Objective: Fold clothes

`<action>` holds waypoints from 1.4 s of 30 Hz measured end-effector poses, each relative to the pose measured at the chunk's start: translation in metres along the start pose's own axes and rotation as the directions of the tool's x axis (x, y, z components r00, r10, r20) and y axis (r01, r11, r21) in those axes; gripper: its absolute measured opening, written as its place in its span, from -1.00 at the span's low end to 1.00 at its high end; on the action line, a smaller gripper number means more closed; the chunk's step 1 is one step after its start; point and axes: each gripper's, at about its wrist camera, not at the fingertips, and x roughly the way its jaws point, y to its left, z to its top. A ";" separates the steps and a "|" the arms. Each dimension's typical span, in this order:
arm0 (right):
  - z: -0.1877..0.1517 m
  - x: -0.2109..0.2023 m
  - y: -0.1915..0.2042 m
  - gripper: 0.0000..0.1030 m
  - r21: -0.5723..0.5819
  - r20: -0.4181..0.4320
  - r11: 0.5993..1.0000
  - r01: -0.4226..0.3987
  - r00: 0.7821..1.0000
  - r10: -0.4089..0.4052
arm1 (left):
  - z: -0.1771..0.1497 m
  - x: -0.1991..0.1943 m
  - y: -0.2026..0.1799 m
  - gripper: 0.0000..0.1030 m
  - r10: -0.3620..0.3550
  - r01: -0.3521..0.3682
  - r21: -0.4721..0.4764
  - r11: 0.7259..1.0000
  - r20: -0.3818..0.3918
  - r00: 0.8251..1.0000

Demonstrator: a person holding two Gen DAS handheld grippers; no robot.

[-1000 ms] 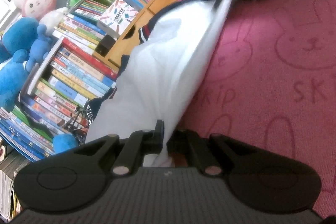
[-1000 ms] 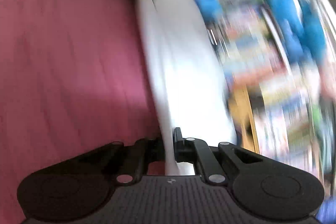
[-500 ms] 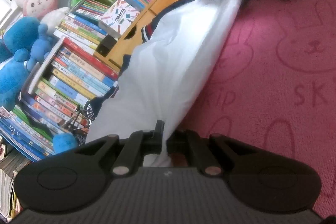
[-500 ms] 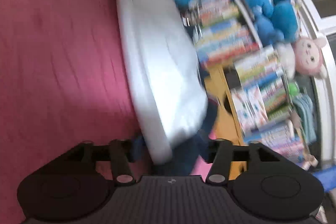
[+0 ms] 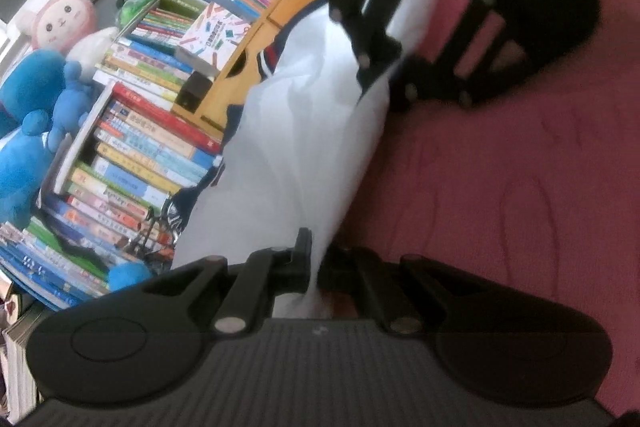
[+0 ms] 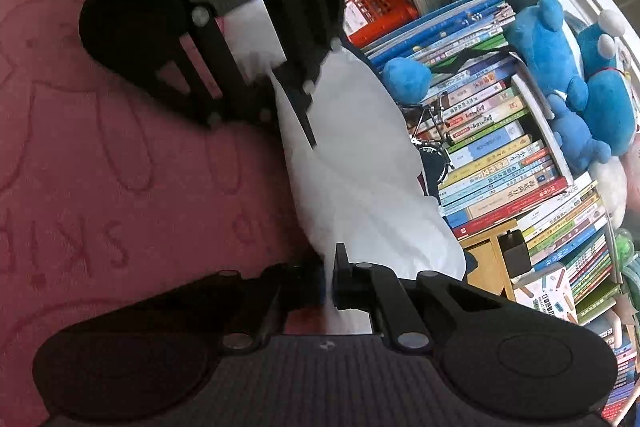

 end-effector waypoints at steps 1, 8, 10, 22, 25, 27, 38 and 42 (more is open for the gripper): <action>-0.001 -0.003 0.003 -0.85 0.002 0.001 1.000 0.000 1.000 0.000 | -0.004 -0.002 0.001 -0.98 0.001 -0.001 0.006 1.000 -0.007 1.000; -0.004 -0.008 0.007 -0.85 0.015 0.017 1.000 -0.002 1.000 0.002 | -0.034 -0.018 0.012 -0.95 0.012 -0.009 0.050 0.999 -0.060 0.998; -0.005 -0.008 0.007 -0.85 0.016 0.021 1.000 -0.003 1.000 0.003 | -0.042 -0.023 0.016 -0.94 0.016 -0.012 0.056 0.998 -0.078 0.997; -0.007 -0.008 0.008 -0.85 0.030 0.038 1.000 -0.007 0.999 0.006 | -0.099 -0.048 0.044 -0.93 0.138 -0.133 0.040 0.990 -0.294 0.946; -0.008 -0.009 0.008 -0.85 0.051 0.040 0.999 -0.007 0.999 0.005 | -0.099 -0.049 0.047 -0.83 0.169 -0.176 0.014 0.984 -0.368 0.914; -0.008 -0.009 0.007 -0.85 0.065 0.041 0.998 -0.007 0.999 0.005 | -0.093 -0.057 0.051 -0.80 0.187 -0.209 -0.023 0.978 -0.360 0.914; -0.008 -0.018 -0.011 -0.84 0.136 0.072 0.991 -0.018 0.997 0.008 | 0.005 -0.046 -0.005 -0.02 0.111 -0.111 0.050 0.993 0.010 0.994; -0.009 -0.020 -0.020 -0.82 0.142 0.079 0.990 -0.024 0.997 0.013 | 0.019 -0.013 -0.003 -0.12 0.149 -0.149 0.036 0.988 -0.012 0.989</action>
